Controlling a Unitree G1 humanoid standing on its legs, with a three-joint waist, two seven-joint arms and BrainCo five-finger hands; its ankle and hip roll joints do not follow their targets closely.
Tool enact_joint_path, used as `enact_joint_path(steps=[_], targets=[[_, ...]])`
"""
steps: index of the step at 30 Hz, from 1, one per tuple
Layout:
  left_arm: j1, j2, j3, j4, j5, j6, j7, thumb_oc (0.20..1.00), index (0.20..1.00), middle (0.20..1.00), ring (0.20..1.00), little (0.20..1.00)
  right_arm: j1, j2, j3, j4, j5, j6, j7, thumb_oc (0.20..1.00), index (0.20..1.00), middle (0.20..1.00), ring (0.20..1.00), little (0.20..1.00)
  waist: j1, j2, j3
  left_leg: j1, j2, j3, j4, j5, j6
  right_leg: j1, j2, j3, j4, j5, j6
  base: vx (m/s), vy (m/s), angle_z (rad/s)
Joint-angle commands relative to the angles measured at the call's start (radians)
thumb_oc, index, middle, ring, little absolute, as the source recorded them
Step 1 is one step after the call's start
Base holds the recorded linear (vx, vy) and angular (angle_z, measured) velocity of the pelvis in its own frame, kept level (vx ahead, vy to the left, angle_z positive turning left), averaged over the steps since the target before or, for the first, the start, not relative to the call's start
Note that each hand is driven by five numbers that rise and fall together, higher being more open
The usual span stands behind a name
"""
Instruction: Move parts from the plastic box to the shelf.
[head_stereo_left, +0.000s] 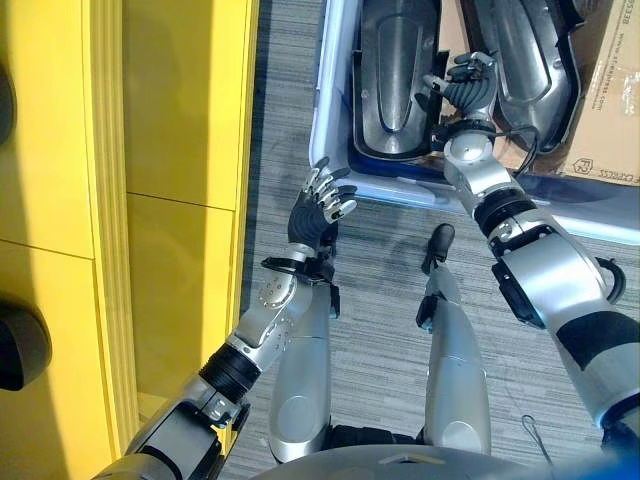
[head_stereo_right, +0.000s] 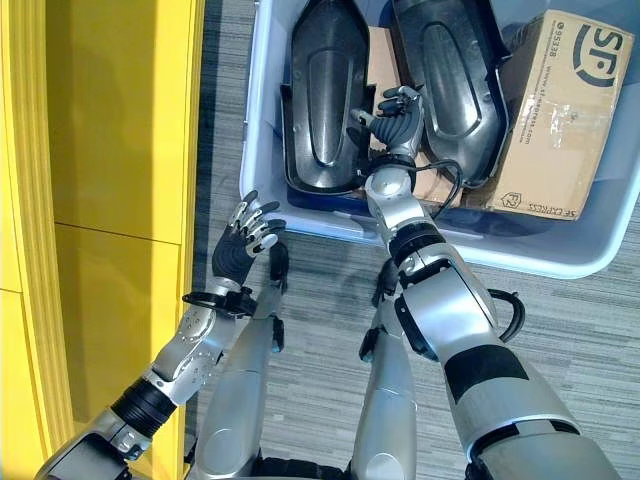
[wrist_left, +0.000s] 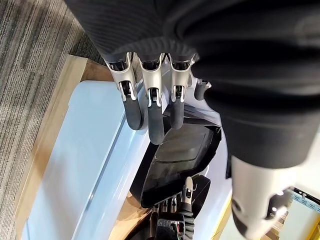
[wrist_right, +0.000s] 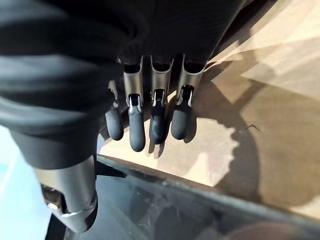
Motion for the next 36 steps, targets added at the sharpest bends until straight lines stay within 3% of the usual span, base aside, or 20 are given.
enact_joint_path(steps=[1,9,19,35,36], targets=[[0.000,0.018,-0.026,-0.117,-0.005,-0.028,-0.016,1.000,1.000,1.000,1.000,1.000,0.072,0.031,0.050,0.058,-0.048,0.094,0.081,1.000,1.000,1.000,1.000,1.000,0.057,0.026,0.015,-0.022,-0.019,-0.040,0.053,-0.100,0.035,0.044,-0.068,-0.005,0.072,-0.079,0.081,0.01,0.013,0.06],[-0.008,0.012,-0.027,-0.107,0.003,-0.030,-0.014,1.000,1.000,1.000,1.000,1.000,0.097,0.046,0.077,0.050,-0.102,0.104,0.088,1.000,1.000,1.000,1.000,1.000,0.065,0.028,0.015,-0.042,-0.028,-0.053,0.065,-0.104,0.040,0.034,-0.072,-0.011,0.081,-0.082,0.081,0.00,0.000,0.00],[-0.019,0.018,-0.036,-0.120,0.013,-0.028,-0.021,1.000,1.000,1.000,1.000,1.000,0.097,0.038,0.188,0.115,-0.329,0.205,0.130,1.000,1.000,1.000,1.000,1.000,0.089,0.032,0.015,-0.077,-0.039,-0.076,0.077,-0.105,0.044,0.025,-0.076,-0.029,0.084,-0.083,0.084,0.00,0.005,0.05],[-0.006,0.013,-0.027,-0.126,0.015,-0.002,-0.043,1.000,1.000,1.000,1.000,1.000,0.126,0.006,0.147,0.172,-0.348,0.258,0.180,1.000,1.000,1.000,1.000,1.000,0.118,0.047,0.015,-0.123,-0.054,-0.099,0.082,-0.103,0.049,0.004,-0.086,-0.051,0.086,-0.086,0.085,0.00,0.014,0.06],[-0.003,0.014,-0.028,-0.127,0.014,0.006,-0.047,1.000,1.000,1.000,1.000,1.000,0.130,-0.003,0.141,0.190,-0.352,0.272,0.192,0.771,0.771,0.771,0.771,0.771,0.120,0.051,0.015,-0.127,-0.056,-0.099,0.083,-0.103,0.050,-0.001,-0.088,-0.052,0.087,-0.086,0.084,0.07,0.019,0.06]])
